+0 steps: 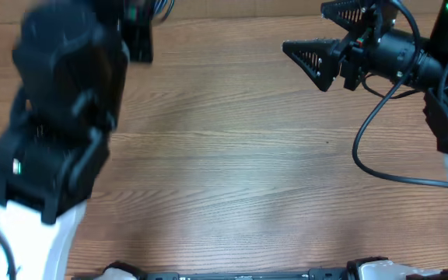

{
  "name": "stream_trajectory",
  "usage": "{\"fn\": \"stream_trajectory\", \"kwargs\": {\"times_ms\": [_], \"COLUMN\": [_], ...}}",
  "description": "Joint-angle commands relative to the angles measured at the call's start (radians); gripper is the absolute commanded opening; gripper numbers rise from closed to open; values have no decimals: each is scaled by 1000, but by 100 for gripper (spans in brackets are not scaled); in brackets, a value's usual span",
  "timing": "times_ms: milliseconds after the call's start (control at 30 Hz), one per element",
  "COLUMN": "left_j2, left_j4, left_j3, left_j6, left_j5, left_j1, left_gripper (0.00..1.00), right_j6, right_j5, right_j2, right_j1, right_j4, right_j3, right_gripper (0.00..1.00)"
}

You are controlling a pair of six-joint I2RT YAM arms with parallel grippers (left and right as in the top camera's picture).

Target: Untangle cables

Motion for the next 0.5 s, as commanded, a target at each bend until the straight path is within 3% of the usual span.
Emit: {"fn": "stream_trajectory", "kwargs": {"times_ms": [0, 167, 233, 367, 467], "left_j2": [-170, -257, -259, -233, -190], "left_j4": [32, -82, -183, -251, -228], "left_j3": [-180, -394, -439, -520, -557], "left_j6": [15, 14, -22, -36, 90], "left_j5": [-50, -53, 23, 354, 754], "left_j1": [3, 9, 8, 8, 8], "left_gripper": [4, 4, 4, 4, 4], "right_j6": [-4, -4, -4, -35, -110], "right_j5": [6, 6, 6, 7, 6], "right_j2": [-28, -28, -28, -28, -24], "right_j1": [5, 5, 5, 5, 5], "right_j4": [-5, -3, -6, -16, -58], "right_j3": [9, 9, 9, 6, 5], "right_gripper": [94, 94, 94, 94, 94]}}
